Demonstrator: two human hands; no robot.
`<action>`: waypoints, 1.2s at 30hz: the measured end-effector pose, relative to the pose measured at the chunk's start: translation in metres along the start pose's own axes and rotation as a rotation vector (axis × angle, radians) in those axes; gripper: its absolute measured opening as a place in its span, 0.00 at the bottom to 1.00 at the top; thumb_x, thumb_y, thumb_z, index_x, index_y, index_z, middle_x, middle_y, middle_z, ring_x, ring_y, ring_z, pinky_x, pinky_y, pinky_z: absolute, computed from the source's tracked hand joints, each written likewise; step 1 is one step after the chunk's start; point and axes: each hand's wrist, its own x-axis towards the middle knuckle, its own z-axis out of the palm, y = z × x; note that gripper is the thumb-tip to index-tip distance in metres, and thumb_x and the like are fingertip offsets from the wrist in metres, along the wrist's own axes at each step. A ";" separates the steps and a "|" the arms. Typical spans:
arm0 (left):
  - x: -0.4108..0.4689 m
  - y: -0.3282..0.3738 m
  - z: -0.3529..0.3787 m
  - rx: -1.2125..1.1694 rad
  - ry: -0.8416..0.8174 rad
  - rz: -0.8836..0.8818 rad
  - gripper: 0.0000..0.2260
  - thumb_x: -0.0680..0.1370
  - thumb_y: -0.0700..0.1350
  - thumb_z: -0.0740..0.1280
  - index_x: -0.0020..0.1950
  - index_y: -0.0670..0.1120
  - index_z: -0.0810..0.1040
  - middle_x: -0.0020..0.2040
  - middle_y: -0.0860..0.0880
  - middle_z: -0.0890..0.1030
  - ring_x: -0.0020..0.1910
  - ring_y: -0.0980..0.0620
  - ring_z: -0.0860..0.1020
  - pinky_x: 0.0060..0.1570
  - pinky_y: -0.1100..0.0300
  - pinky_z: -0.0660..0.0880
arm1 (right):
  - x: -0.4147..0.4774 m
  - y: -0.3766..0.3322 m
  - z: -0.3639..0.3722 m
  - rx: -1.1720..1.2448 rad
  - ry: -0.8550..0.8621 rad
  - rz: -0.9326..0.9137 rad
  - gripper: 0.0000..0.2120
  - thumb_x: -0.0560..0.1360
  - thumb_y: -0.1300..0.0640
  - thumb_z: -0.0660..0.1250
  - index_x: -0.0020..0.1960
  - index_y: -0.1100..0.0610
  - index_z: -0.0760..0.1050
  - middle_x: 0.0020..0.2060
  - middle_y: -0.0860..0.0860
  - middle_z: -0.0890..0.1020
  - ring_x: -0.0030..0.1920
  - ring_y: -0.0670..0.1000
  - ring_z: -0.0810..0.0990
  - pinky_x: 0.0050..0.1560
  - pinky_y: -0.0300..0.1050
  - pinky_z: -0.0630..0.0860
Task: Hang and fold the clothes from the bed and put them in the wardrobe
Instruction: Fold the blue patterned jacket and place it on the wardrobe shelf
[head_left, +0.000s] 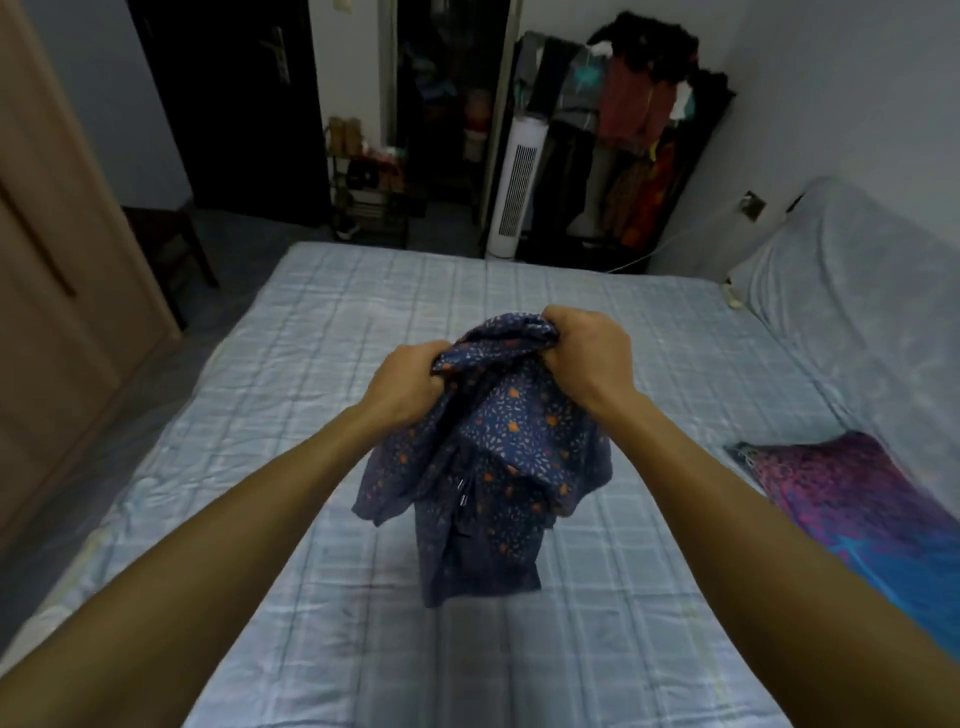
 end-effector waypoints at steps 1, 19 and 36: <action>-0.004 0.011 -0.002 -0.020 0.074 -0.007 0.15 0.70 0.38 0.63 0.54 0.49 0.80 0.49 0.44 0.84 0.50 0.42 0.80 0.45 0.54 0.73 | -0.006 0.004 -0.010 -0.008 -0.030 0.008 0.08 0.72 0.51 0.68 0.44 0.55 0.77 0.41 0.56 0.82 0.45 0.61 0.79 0.38 0.49 0.68; -0.060 0.145 -0.031 0.463 0.267 -0.046 0.17 0.74 0.36 0.62 0.60 0.48 0.78 0.56 0.41 0.81 0.55 0.38 0.76 0.49 0.48 0.73 | -0.114 0.090 -0.101 0.559 -0.059 0.154 0.19 0.77 0.46 0.66 0.31 0.55 0.72 0.24 0.47 0.73 0.25 0.39 0.73 0.27 0.35 0.63; -0.071 0.190 0.018 -0.269 -0.293 0.084 0.20 0.73 0.51 0.72 0.63 0.50 0.75 0.56 0.54 0.80 0.54 0.55 0.78 0.52 0.60 0.76 | -0.085 0.038 -0.139 0.591 0.094 0.095 0.22 0.77 0.46 0.63 0.36 0.64 0.74 0.33 0.60 0.78 0.33 0.54 0.75 0.36 0.50 0.70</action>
